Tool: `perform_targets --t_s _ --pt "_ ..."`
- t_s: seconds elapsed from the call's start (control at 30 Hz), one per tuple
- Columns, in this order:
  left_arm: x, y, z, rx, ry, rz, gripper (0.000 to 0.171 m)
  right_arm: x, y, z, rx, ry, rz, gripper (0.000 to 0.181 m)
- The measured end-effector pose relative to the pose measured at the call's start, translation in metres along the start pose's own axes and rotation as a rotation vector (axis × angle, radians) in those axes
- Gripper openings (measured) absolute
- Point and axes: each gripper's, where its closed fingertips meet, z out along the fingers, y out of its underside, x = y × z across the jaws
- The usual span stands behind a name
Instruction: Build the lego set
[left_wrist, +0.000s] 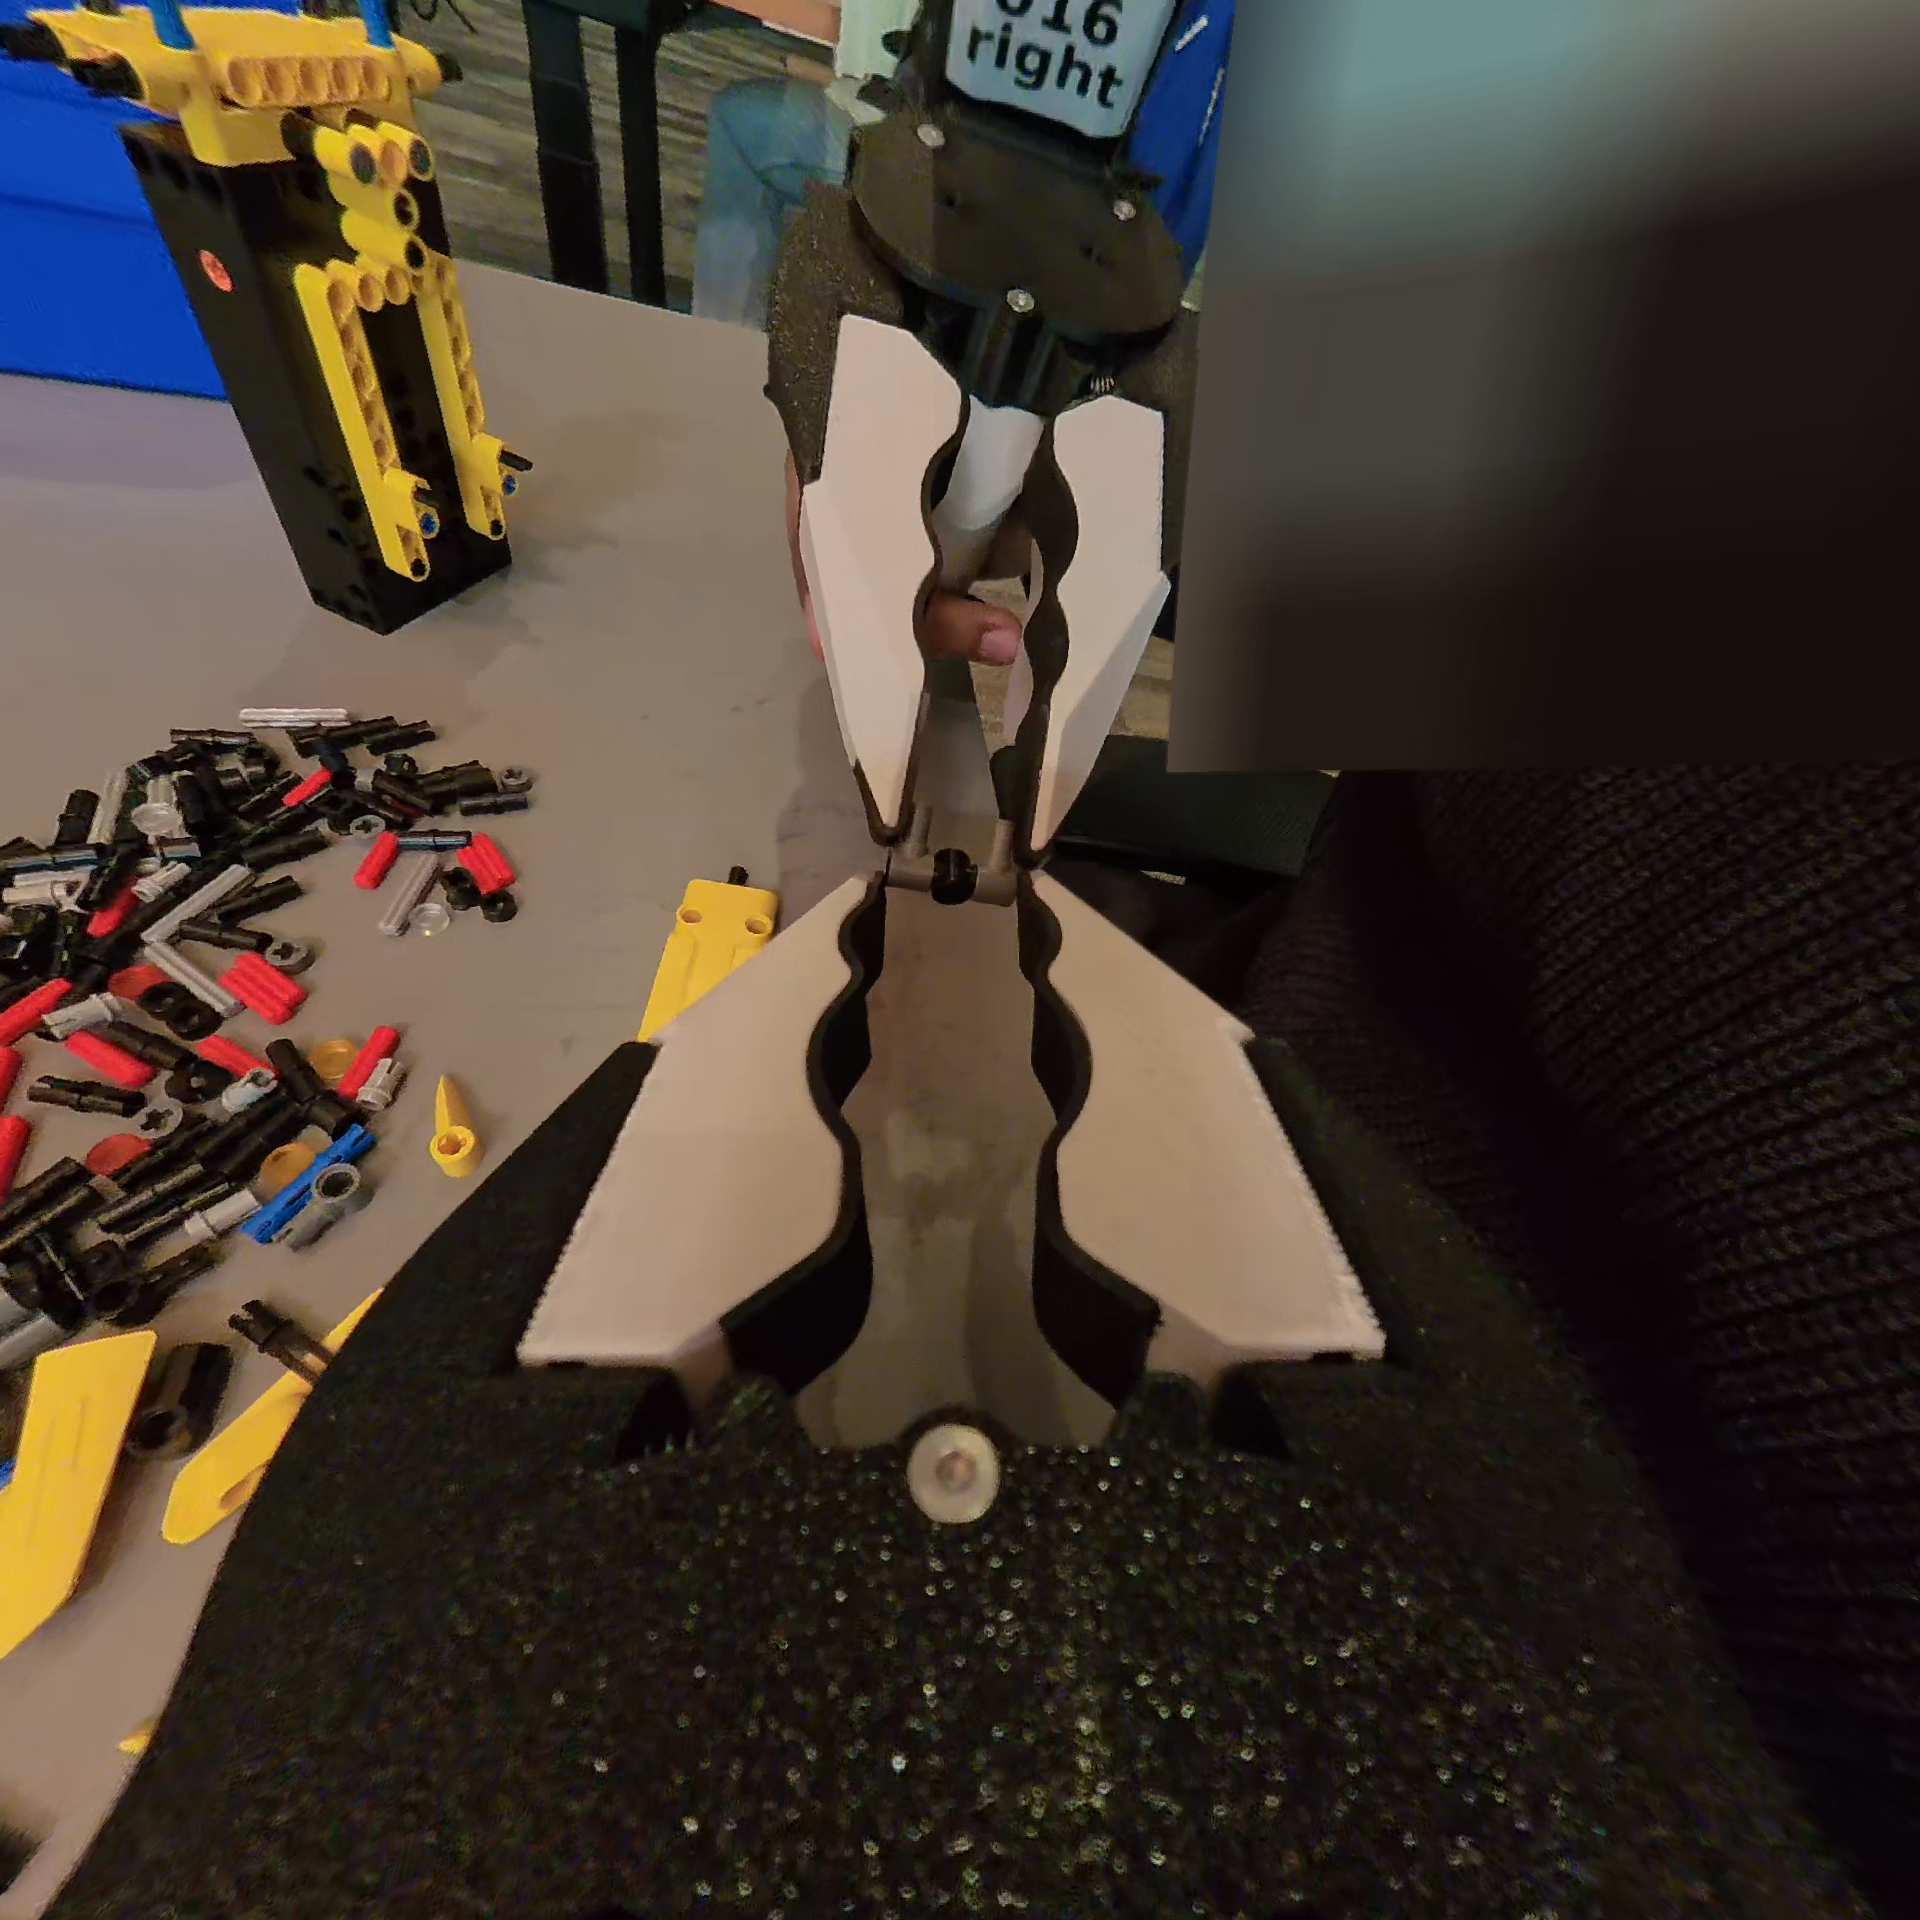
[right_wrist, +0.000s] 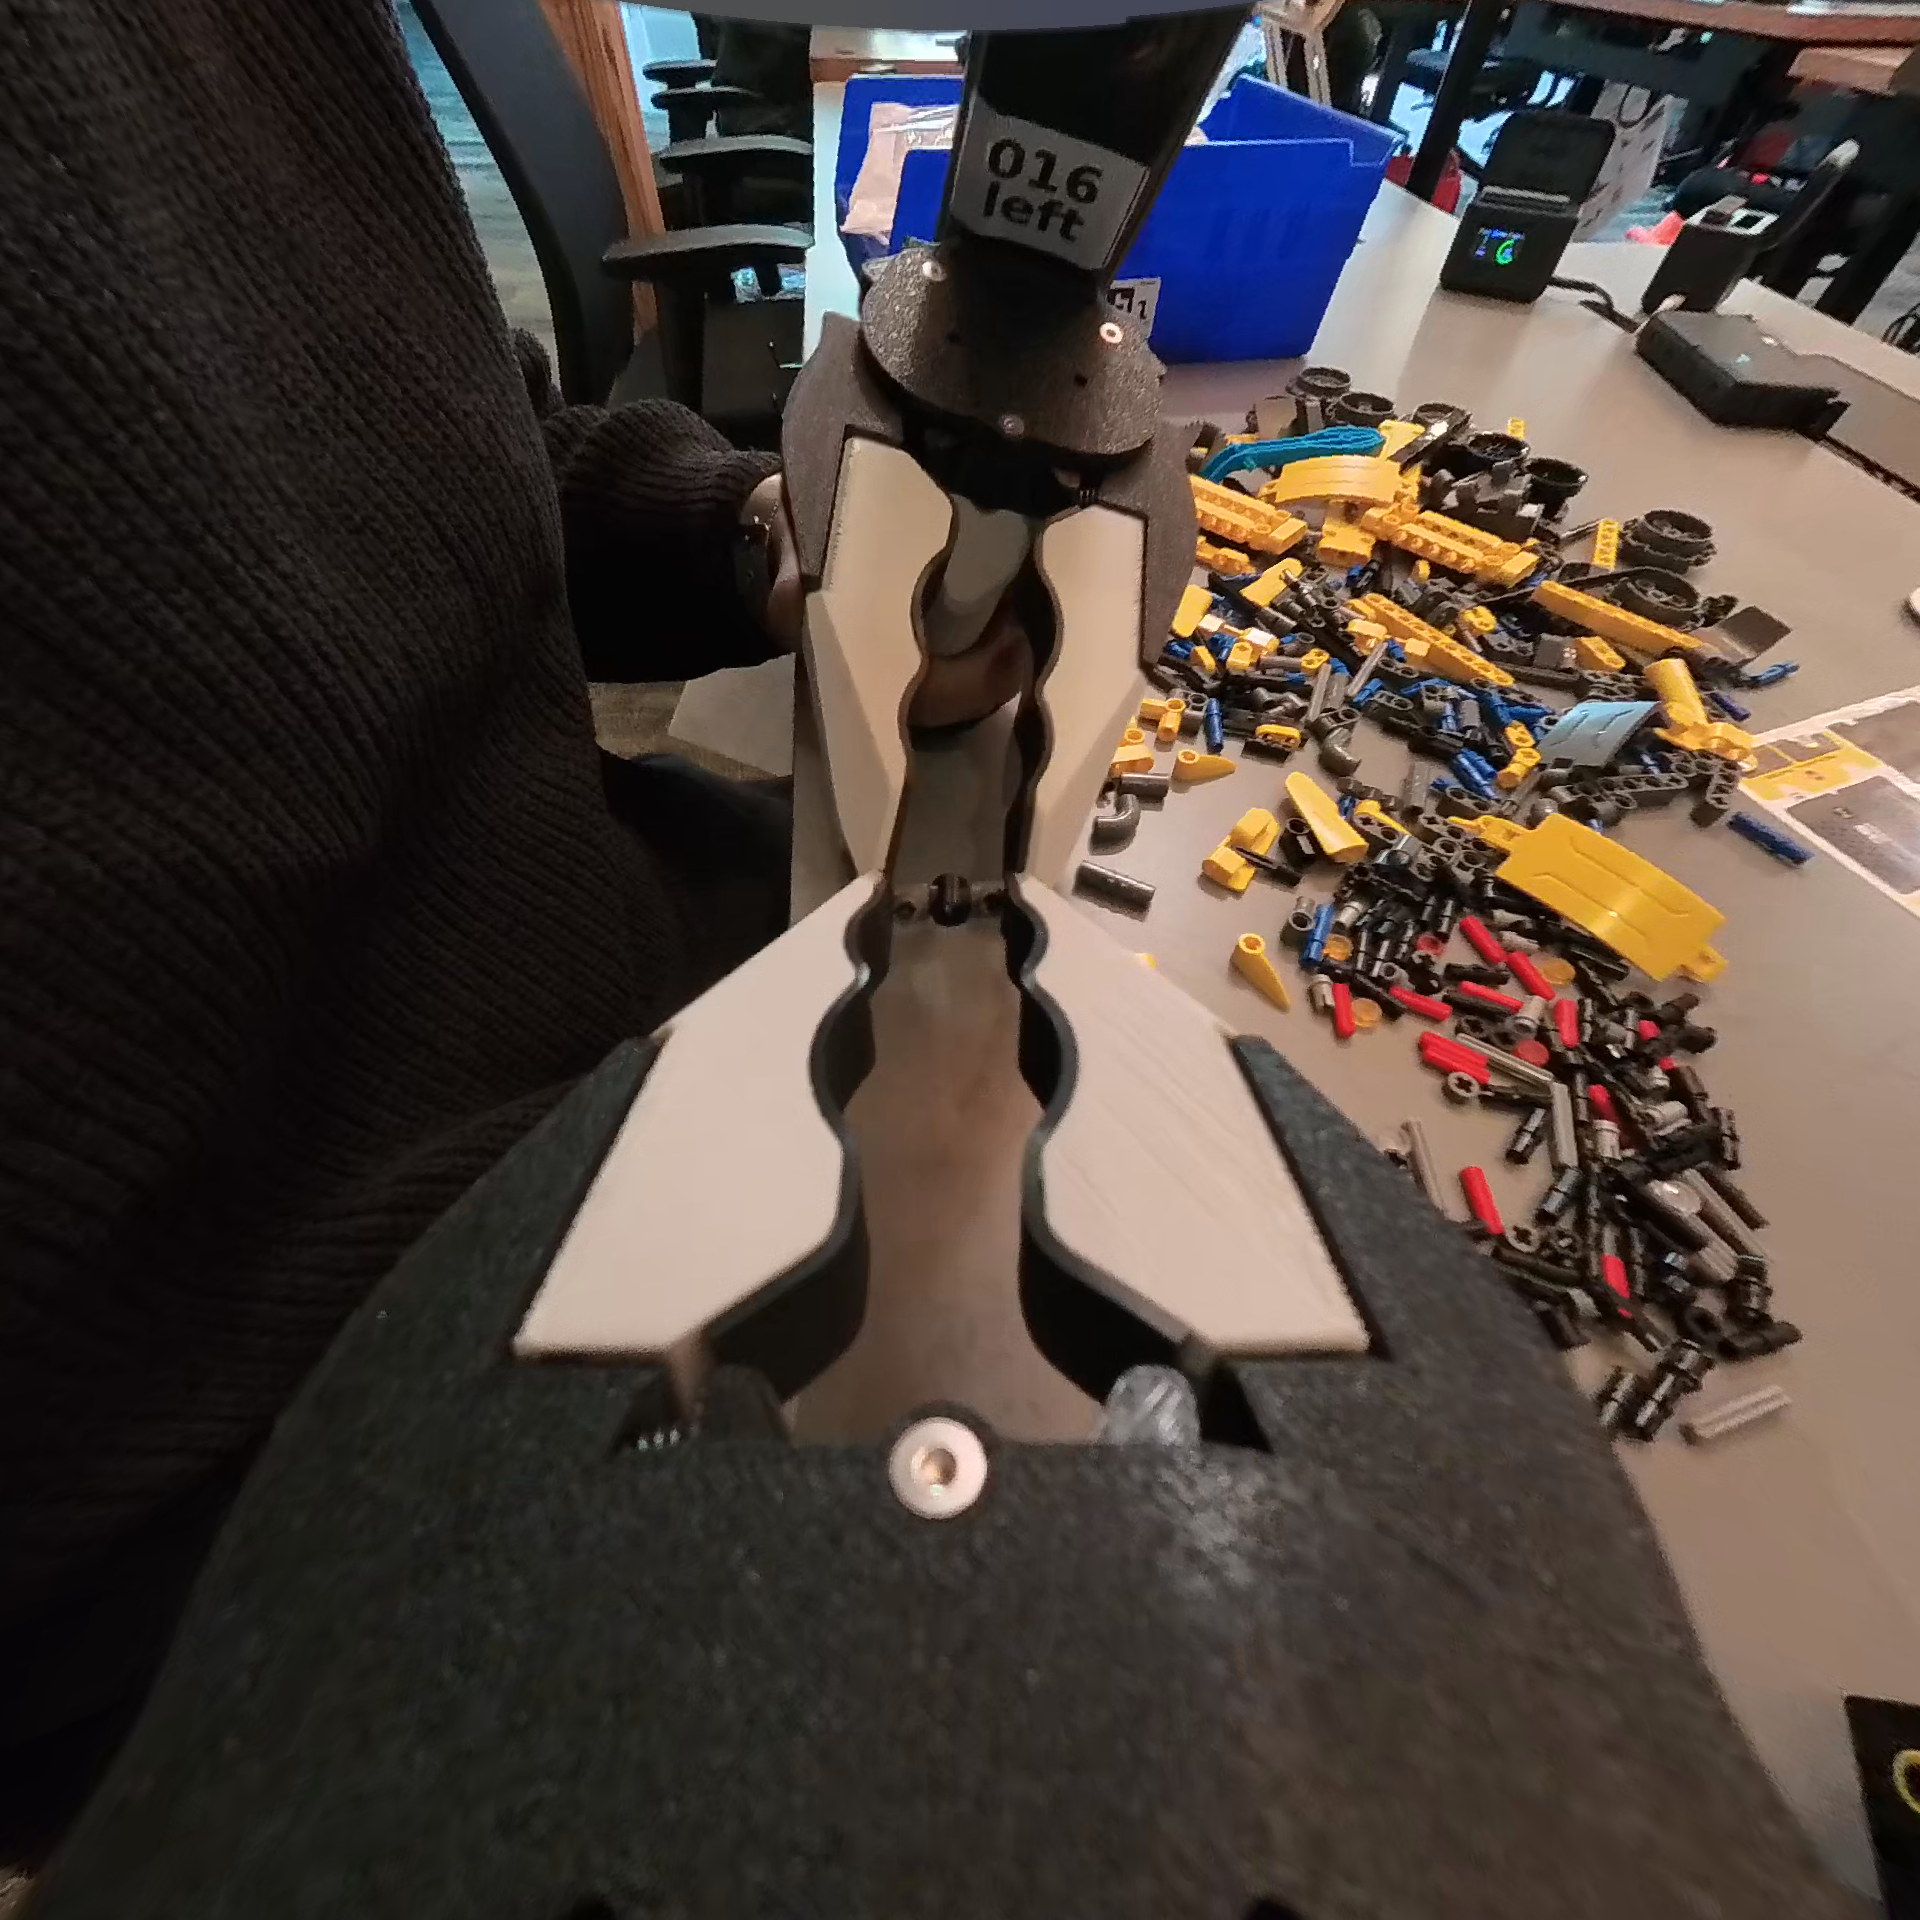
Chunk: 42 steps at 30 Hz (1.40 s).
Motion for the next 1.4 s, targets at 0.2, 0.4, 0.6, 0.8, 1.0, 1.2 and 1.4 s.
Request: perform_targets --t_s 0.2,0.4,0.6,0.8,1.0,1.2,1.4 --pt "-0.005 -0.017 -0.011 0.135 0.006 -0.070 0.027 0.010 -0.009 -0.008 0.054 0.072 -0.028 0.021" --pt "-0.018 -0.030 -0.022 0.264 0.133 -0.414 0.027 0.013 -0.021 -0.013 0.077 0.159 -0.143 0.021" --pt "-0.009 -0.032 -0.018 0.273 0.239 -0.531 0.025 0.018 -0.018 -0.007 -0.001 0.241 -0.272 0.021" --pt "-0.012 -0.031 -0.016 0.290 0.261 -0.609 0.007 0.015 -0.024 -0.004 0.019 0.242 -0.308 0.021" --pt "-0.019 -0.030 -0.019 0.312 0.254 -0.652 0.006 0.026 -0.016 -0.002 -0.018 0.300 -0.291 0.041" --pt "-0.014 -0.027 -0.016 0.281 0.282 -0.678 0.006 0.021 -0.011 0.003 -0.027 0.281 -0.348 0.036" --pt "-0.013 -0.025 -0.014 0.249 0.262 -0.672 0.006 0.019 -0.011 0.004 -0.030 0.278 -0.391 0.024"
